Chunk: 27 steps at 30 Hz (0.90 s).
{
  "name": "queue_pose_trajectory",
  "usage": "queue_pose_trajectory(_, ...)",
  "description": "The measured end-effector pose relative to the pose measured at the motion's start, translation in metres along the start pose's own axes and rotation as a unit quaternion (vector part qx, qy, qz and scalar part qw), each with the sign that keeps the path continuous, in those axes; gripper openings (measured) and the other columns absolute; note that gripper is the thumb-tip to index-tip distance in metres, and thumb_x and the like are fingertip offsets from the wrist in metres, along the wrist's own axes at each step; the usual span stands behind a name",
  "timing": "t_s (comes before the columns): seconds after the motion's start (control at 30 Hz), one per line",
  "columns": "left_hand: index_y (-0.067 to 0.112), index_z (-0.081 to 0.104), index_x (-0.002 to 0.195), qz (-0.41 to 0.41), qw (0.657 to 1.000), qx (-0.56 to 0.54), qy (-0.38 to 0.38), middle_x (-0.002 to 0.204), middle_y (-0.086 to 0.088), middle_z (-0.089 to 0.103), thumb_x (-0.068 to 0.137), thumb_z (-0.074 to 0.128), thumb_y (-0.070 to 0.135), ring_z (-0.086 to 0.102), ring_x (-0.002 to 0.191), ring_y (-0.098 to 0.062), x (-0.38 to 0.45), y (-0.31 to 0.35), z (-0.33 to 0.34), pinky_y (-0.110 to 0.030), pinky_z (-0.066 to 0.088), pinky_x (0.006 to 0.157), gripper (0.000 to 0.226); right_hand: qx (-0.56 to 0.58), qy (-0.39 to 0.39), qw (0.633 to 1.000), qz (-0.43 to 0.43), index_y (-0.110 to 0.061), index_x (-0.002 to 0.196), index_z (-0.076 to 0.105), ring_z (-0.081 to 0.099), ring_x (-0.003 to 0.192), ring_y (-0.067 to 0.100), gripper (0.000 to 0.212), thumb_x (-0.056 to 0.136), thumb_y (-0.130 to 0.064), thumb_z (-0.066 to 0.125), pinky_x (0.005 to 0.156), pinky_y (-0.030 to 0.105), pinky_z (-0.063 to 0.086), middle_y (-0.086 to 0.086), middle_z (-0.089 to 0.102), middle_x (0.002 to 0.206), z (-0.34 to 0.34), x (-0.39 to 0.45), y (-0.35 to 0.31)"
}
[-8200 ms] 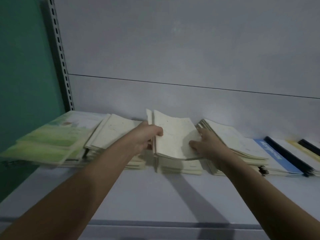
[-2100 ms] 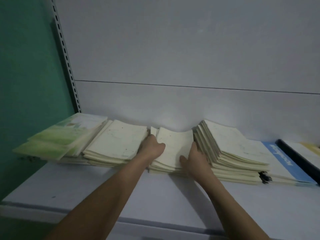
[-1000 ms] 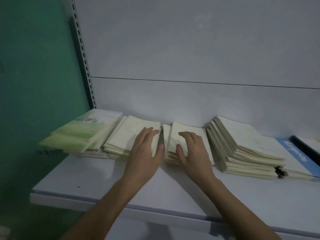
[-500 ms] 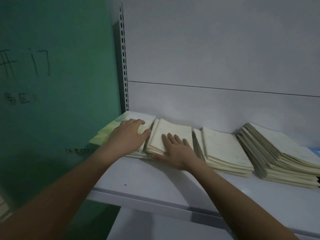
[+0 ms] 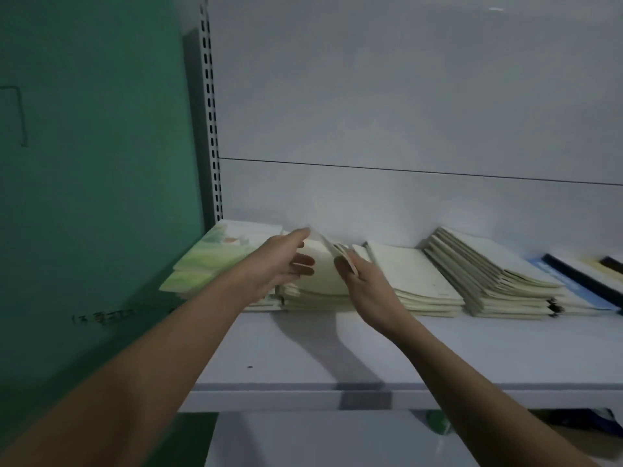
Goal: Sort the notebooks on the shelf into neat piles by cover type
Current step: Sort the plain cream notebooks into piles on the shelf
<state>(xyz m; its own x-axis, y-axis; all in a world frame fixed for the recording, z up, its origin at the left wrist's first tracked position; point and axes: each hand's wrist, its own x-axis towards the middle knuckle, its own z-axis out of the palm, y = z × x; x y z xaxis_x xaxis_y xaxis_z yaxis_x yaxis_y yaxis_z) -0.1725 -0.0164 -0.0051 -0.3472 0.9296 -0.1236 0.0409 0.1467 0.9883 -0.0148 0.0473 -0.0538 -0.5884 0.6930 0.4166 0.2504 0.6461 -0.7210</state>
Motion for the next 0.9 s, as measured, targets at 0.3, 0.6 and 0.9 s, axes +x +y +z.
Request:
queue_pose_trajectory(0.3,0.003,0.056,0.120,-0.043,0.975,-0.213,-0.032,0.099,-0.014,0.069,0.097,0.051,0.010,0.066,0.085,-0.029,-0.013,0.020,-0.018,-0.041,0.055,0.070,0.025,-0.130,-0.020,0.985,-0.108,-0.039,0.150,0.023,0.018,0.144,0.006,0.067,0.092,-0.044,0.056,0.118,0.037,0.023,-0.016,0.016,0.159,0.011,-0.002,-0.035)
queue_pose_trajectory(0.6,0.007,0.054,0.129,-0.016,0.969,-0.243,0.035,0.118,-0.014,0.066,0.095,0.046,-0.002,0.066,0.099,-0.031,-0.011,0.013,-0.083,-0.047,0.060,0.064,0.036,-0.197,-0.078,0.977,0.034,-0.032,0.152,0.018,0.019,0.146,0.014,0.093,0.077,-0.079,0.048,0.117,0.046,0.023,-0.008,0.022,0.159,0.036,0.022,0.012)
queue_pose_trajectory(0.9,0.009,0.058,0.117,-0.024,0.970,-0.241,0.024,0.115,-0.013,0.068,0.096,0.043,-0.004,0.066,0.099,-0.031,-0.007,-0.007,-0.094,-0.046,0.059,0.067,0.029,-0.401,-0.072,0.912,-0.050,-0.029,0.148,0.031,0.034,0.139,0.018,0.075,0.087,-0.073,0.030,0.108,0.040,0.030,-0.007,0.036,0.153,0.040,-0.019,0.010)
